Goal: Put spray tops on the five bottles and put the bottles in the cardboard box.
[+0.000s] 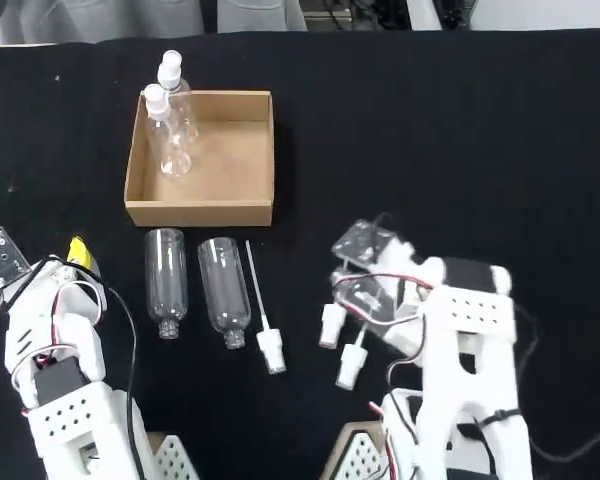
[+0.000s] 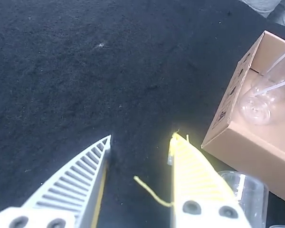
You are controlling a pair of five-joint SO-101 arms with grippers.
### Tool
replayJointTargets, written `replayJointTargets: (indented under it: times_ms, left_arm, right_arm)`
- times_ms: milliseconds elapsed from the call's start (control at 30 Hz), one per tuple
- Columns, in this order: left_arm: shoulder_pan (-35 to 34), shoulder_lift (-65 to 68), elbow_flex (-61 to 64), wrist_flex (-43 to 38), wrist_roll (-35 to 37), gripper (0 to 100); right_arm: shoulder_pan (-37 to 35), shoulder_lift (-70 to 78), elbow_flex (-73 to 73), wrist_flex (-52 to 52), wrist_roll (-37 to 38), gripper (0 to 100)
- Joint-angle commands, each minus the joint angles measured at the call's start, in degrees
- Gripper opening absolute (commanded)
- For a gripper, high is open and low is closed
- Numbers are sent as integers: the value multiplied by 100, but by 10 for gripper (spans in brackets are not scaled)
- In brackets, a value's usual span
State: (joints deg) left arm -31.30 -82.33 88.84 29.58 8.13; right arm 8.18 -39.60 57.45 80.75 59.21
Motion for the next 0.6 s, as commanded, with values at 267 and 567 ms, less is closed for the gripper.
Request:
replayJointTargets:
  times_ms: [267,567]
  left_arm:
    - [-31,-141,-84,-53,-44,182]
    - [-31,-141,-84,-53,-44,182]
  right_arm:
    - [1512,-189,-286,-431,62,138]
    - [2110,-198,418,-1459,62,138]
